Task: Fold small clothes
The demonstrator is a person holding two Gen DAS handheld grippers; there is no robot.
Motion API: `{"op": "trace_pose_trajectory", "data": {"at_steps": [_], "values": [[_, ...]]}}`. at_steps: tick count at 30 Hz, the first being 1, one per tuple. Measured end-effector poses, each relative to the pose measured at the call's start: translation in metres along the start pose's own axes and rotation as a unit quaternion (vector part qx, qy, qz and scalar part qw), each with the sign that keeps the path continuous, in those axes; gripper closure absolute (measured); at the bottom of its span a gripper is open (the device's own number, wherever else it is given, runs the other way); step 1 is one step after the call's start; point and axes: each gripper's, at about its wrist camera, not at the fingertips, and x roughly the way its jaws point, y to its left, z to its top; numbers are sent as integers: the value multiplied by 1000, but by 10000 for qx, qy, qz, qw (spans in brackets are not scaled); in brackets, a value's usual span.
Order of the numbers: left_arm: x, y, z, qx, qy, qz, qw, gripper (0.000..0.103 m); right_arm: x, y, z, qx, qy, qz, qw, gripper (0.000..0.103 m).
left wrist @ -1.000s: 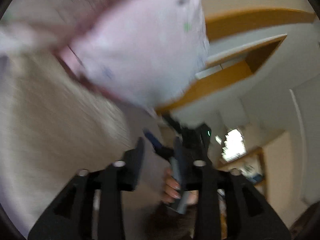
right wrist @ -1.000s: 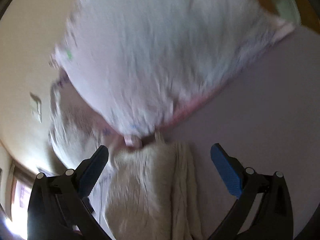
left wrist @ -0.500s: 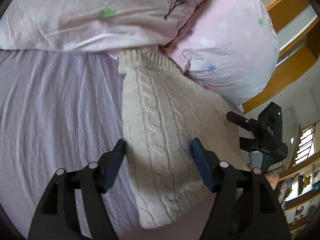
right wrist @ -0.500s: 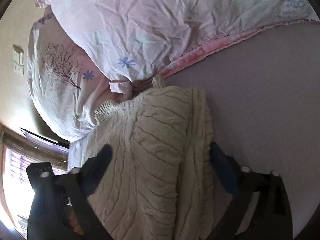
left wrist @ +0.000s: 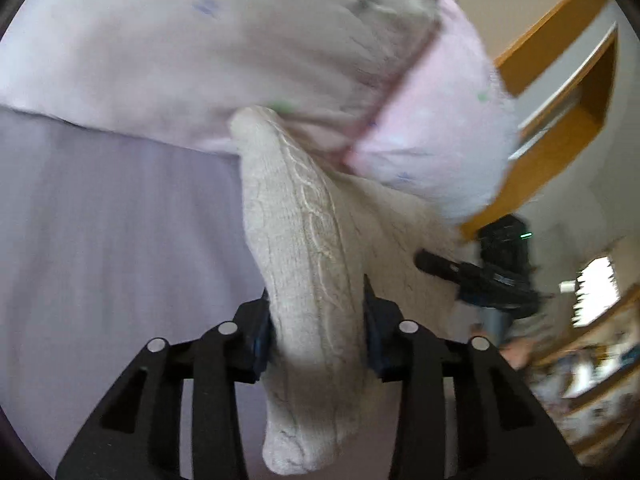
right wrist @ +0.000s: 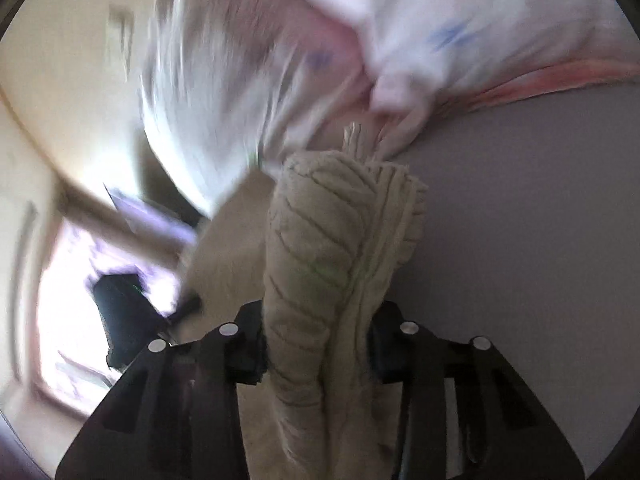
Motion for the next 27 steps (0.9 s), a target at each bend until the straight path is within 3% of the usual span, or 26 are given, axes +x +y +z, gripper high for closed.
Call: {"op": "trace_pose_trajectory", "data": {"at_steps": [1, 2, 3, 4, 6, 8, 10, 11, 14, 15, 17, 20, 25, 27], "values": [[-3, 5, -2, 3, -19, 216, 9998, 60, 10, 7, -1, -175, 128, -403, 9990, 53], [-6, 11, -4, -44, -26, 399, 9992, 60, 11, 10, -1, -284, 113, -806, 9963, 42], [-12, 16, -8, -121, -132, 463, 9988, 60, 7, 11, -1, -306, 15, -944, 9951, 34], [-23, 20, -12, -115, -256, 456, 9986, 60, -5, 11, 0, -305, -265, -1021, 9940, 34], [-38, 16, -15, -25, -574, 443, 9974, 53, -32, 12, -1, -382, -896, -778, 9922, 34], [-50, 10, -19, 96, -812, 395, 9959, 49, -43, 18, -3, -591, -1061, -408, 9918, 35], [-50, -4, -21, 282, -888, 352, 9950, 46, -35, 24, -6, -774, -866, -569, 9916, 38], [-50, -12, -23, 424, -870, 322, 9948, 46, -24, 23, -7, -816, -655, -719, 9919, 45], [-42, -36, -32, 856, -739, 213, 9934, 40, -5, 23, -9, -997, -397, -947, 9897, 87], [-38, -42, -35, 978, -682, 202, 9927, 39, -3, 29, -10, -1062, -520, -1010, 9878, 93], [-26, -46, -37, 1097, -574, 210, 9921, 39, -14, 30, -8, -1033, -942, -1083, 9842, 93], [-10, -48, -39, 1181, -384, 98, 9922, 39, -27, 27, -2, -1040, -1563, -1703, 9674, 93], [-4, -57, -44, 1501, -403, 343, 9872, 39, 13, 10, 6, -985, -1067, -2210, 9644, 92], [-7, -57, -45, 1470, -424, 366, 9875, 39, 12, 11, 6, -1084, -1067, -2302, 9612, 90]]}}
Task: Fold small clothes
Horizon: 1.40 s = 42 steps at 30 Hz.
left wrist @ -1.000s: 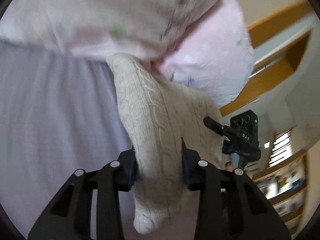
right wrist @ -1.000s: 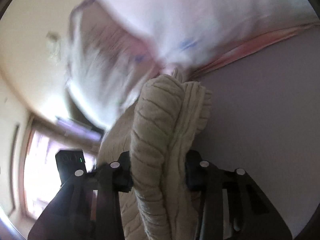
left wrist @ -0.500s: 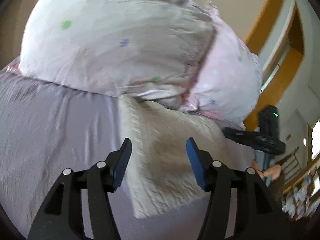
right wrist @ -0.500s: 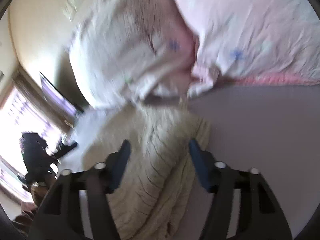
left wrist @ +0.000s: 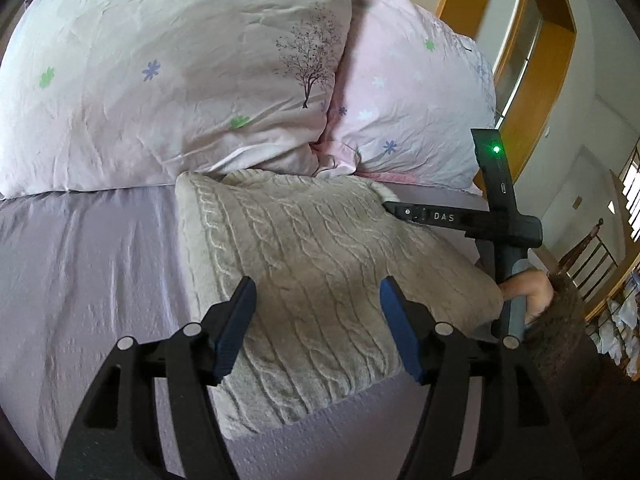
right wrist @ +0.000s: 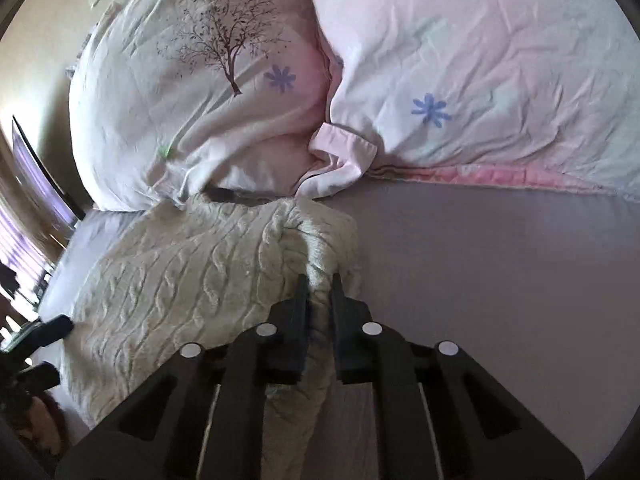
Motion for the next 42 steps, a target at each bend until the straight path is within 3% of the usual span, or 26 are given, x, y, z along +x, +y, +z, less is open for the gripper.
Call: {"op": "trace_pose_trajectory", "data": {"at_steps": [2, 5, 7, 9, 11, 12, 16, 17, 18, 19, 21, 23, 26, 29, 33, 36, 42], "values": [[-12, 2, -2, -117, -53, -27, 9999, 37, -25, -9, 3, 266, -251, 112, 9993, 81], [-41, 11, -13, -201, -224, 163, 9994, 24, -71, -11, 0, 483, -676, 529, 9951, 51], [-52, 15, -22, -200, -224, 350, 9989, 20, -89, 7, -13, 267, -548, 967, 9934, 49], [-57, 19, -31, -262, -138, 420, 9987, 18, -81, 27, -27, 25, -112, 1224, 9924, 49], [-56, 20, -39, -352, -19, 406, 9986, 17, -55, 43, -41, -138, 410, 1037, 9937, 49], [-55, 20, -42, -365, 23, 428, 9984, 15, -35, 47, -50, -256, 724, 637, 9950, 49], [-47, 12, -53, -311, 225, 733, 9966, 8, -50, 67, -55, -561, 338, 130, 9978, 48], [-44, 9, -56, -280, 290, 904, 9951, 5, -59, 70, -56, -607, 195, 95, 9979, 36], [-42, 7, -58, -252, 322, 1029, 9938, 3, -78, 75, -63, -671, -100, 4, 9977, 13], [-40, 6, -60, -223, 350, 1159, 9924, 2, -88, 74, -67, -679, -262, -63, 9973, 2], [-34, 5, -64, -176, 447, 1388, 9892, 2, -115, 74, -84, -664, -660, -183, 9954, 1], [-27, 5, -66, -155, 565, 1467, 9874, 2, -124, 73, -96, -562, -754, -283, 9952, 1], [-20, 5, -69, -127, 727, 1577, 9847, 2, -119, 70, -115, -300, -511, -819, 9949, 1], [-14, 6, -73, -129, 850, 1639, 9827, 2, -88, 73, -125, -288, 159, -705, 9970, 1], [-7, 8, -75, -110, 1043, 1894, 9763, 2, -54, 80, -125, -246, 626, -973, 9930, 1], [-4, 3, -77, 33, 1114, 2046, 9725, 2, -45, 89, -126, -398, 626, -1335, 9883, 1], [-4, 4, -76, 4, 1112, 2024, 9730, 2, -44, 89, -123, -418, 611, -1326, 9884, 1]]}}
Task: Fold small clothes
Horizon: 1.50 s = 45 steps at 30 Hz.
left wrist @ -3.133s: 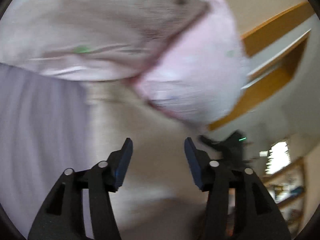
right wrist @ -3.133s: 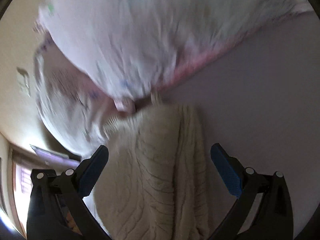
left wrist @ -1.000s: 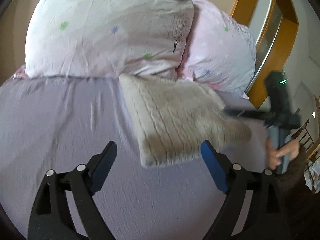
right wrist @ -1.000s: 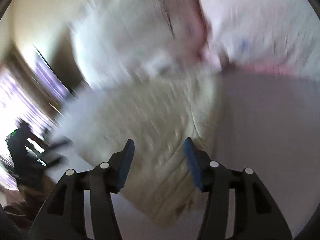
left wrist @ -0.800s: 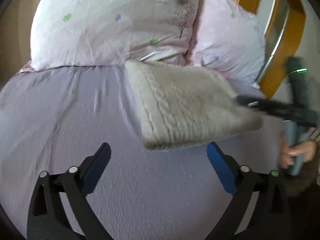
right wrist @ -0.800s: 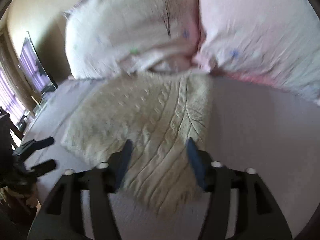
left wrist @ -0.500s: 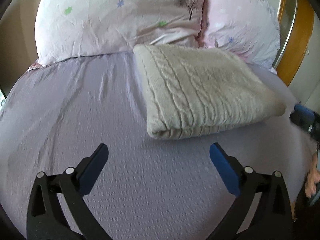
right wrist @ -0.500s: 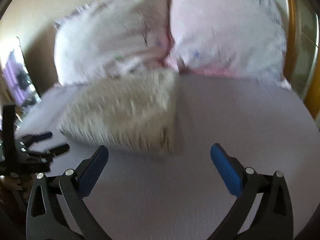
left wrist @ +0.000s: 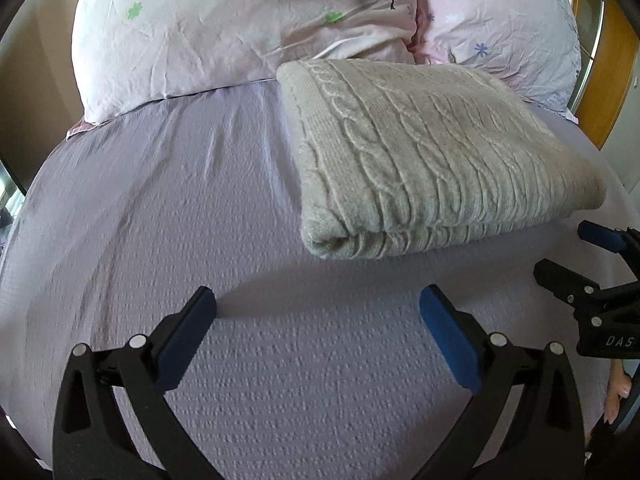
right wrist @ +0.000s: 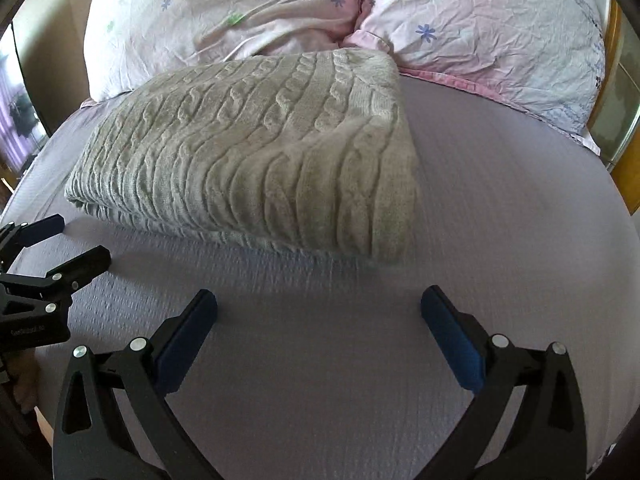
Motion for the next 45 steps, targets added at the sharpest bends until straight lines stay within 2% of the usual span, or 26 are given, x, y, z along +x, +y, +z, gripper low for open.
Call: {"op": "trace_pose_trajectory", "data": {"at_steps": [45], "values": [[0, 1, 1, 0, -1, -4, 10000, 2, -6, 2, -5, 37, -13, -30, 10000, 1]]}}
